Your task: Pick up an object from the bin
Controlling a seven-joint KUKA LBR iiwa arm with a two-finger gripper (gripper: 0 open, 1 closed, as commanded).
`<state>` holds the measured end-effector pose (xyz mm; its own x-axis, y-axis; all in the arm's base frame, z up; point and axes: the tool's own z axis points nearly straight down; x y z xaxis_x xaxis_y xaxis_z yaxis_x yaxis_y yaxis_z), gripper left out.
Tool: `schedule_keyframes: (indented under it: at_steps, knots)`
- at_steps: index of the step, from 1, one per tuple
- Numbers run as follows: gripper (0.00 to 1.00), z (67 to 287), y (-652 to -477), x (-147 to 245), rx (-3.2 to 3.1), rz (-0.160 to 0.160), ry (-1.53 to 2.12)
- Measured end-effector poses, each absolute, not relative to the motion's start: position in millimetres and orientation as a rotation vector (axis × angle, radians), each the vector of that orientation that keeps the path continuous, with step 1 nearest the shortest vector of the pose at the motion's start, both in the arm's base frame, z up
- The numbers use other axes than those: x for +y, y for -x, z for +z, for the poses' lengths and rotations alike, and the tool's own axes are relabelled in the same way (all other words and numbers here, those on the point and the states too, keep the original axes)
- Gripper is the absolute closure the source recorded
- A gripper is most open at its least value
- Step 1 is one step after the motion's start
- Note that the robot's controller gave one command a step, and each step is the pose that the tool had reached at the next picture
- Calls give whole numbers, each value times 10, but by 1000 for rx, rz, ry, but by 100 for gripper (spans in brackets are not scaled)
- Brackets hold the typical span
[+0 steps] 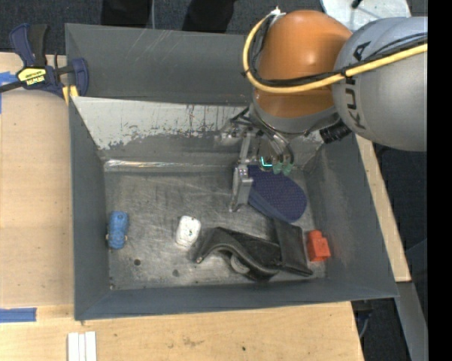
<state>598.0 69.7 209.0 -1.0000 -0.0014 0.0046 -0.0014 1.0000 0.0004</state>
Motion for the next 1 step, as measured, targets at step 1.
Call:
schedule_keyframes:
  at_steps: [1]
  knots:
    - [0,3407,-5821,734,-3155,-2,-35]
